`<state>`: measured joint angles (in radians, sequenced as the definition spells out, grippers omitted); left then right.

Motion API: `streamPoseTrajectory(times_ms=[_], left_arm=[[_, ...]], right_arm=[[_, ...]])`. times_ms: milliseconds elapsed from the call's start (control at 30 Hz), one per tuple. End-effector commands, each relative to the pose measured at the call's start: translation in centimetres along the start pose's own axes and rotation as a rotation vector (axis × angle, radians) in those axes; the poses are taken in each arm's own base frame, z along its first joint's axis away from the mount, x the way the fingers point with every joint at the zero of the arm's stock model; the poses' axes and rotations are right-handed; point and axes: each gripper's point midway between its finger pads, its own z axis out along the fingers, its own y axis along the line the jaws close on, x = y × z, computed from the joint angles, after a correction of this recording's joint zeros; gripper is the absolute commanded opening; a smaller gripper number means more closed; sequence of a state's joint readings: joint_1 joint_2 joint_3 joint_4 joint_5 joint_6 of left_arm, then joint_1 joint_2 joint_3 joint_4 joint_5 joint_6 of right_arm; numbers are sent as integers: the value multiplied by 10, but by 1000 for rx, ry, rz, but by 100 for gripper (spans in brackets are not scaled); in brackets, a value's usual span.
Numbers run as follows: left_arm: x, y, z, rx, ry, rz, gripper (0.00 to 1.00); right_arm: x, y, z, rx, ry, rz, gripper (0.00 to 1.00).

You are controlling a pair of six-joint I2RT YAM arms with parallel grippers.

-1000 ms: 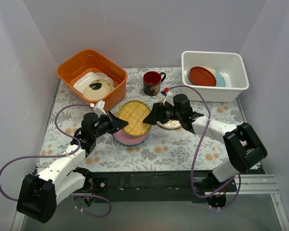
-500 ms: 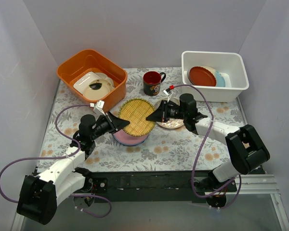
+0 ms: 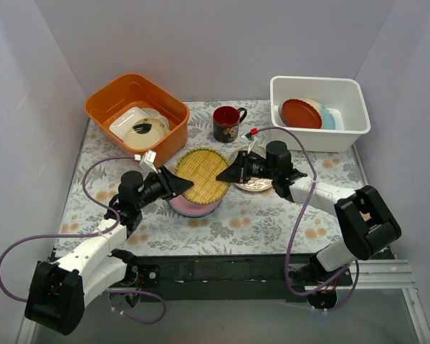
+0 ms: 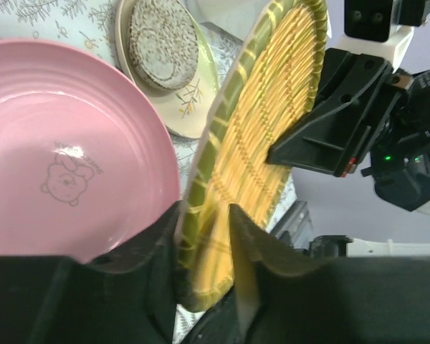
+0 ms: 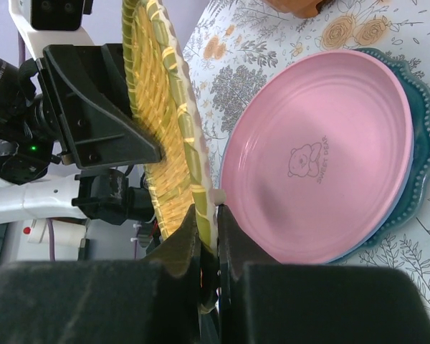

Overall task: Place the plates into the plastic bin on the countertop
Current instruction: Pick up the plate at the center of the board.

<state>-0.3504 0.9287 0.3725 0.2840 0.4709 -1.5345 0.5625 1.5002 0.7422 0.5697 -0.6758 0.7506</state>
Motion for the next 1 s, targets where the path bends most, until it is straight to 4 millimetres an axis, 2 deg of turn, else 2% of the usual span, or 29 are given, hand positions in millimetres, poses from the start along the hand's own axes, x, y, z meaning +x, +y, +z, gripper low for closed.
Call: streamPoseTrajectory(times_ms=[0,67,100,167,200,300,733,967], left_arm=[[-5,-21,0,69,-8,46,36],[-4,-21,0,73,-3,46,46],[-4,-22,0,75,-3,47,57],[-3,-22,0,79,2,47,70],[-3,-21,0,76,5,45,85],[-3,-21,0,73,3,46,98],[-3,-20,-1,65,2,49,98],[-2,-19,-1,64,2,51,98]], right_arm=[[-8,-8,3,49,-52,-79,1],[-7,-9,2,50,-51,-78,1],[-8,-9,2,51,-53,-78,1],[-7,-8,2,50,-53,-79,1],[-7,-9,2,51,-54,-79,1],[-7,-9,1,53,-55,-78,1],[-8,-12,0,63,-57,-76,1],[-18,-16,1,77,-57,-84,1]])
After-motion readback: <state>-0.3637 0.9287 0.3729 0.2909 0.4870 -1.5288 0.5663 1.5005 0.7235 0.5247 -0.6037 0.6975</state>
